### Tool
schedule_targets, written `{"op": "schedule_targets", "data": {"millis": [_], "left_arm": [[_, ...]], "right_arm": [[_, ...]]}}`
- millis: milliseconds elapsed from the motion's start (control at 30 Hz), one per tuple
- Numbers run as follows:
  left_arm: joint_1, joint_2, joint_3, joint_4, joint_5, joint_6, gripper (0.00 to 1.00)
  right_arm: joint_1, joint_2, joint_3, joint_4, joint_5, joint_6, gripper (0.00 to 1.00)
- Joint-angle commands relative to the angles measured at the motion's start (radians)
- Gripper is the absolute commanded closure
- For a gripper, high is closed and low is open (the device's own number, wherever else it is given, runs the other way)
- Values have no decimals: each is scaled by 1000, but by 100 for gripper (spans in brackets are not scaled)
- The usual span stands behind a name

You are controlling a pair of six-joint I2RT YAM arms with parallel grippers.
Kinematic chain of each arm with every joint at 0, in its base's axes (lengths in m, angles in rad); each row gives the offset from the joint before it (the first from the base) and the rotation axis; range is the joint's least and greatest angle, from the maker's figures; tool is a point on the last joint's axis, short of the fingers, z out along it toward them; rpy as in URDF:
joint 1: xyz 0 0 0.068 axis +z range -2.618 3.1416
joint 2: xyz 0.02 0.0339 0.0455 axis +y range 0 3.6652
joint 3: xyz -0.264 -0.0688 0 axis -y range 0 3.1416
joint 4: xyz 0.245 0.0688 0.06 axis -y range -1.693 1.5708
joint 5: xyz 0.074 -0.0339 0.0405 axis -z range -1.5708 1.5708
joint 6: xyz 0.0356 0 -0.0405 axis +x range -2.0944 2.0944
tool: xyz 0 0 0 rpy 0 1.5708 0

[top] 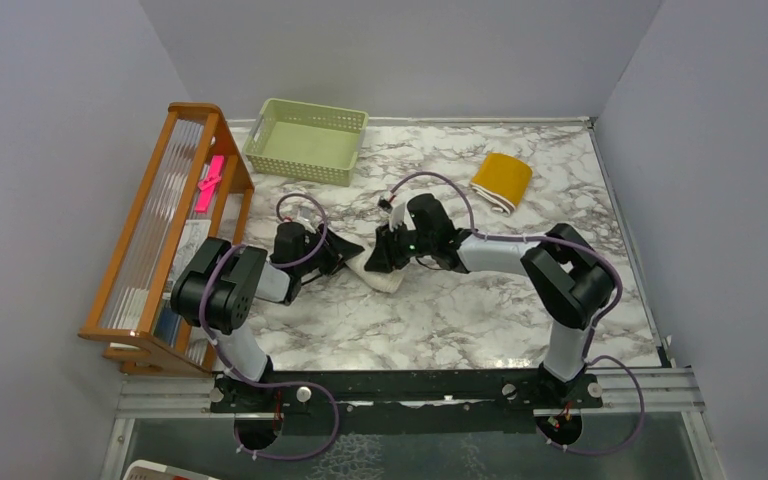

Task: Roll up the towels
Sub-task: Pick up the towel at the center of the board, then place the towel in the bin.

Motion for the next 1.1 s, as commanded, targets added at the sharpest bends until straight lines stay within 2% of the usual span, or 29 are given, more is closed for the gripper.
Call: {"op": "schedule_targets", "data": {"millis": [0,33,67,133,200,333,533,667,800,933,1067], "left_arm": [[1,17,59,-67,1,28,69],[8,9,91,-82,17,46,73],[17,1,135,-119,33,73,76],[30,-14,244,-246,53,154,80],[32,-46,383,-439,28,277,81],[35,-37,711,-850,-117,518,82],[58,174,1326,-1311,-247,764,82],[63,359,1744,-1533,-306,875,82],[68,551,2083,-1668,-408,989,82],[94,635,2131,-1635,-424,1081,82],[120,691,2126,-1559,-355,1154,82]], "right_arm": [[-7,-117,-37,2,-39,4,58],[-20,-150,-48,9,-38,10,41],[-39,-188,-62,17,-42,13,34],[-89,-271,-79,25,-68,22,32],[-135,-339,-91,20,-84,17,32],[-167,-449,-93,-51,-17,-53,28],[-169,-508,-132,-85,-28,-72,28],[-169,-533,-178,-61,-51,-63,28],[-169,-544,-200,-66,-57,-77,28],[-169,-557,-214,-76,-85,-95,28],[-169,-568,-225,-92,-100,-105,28]]}}
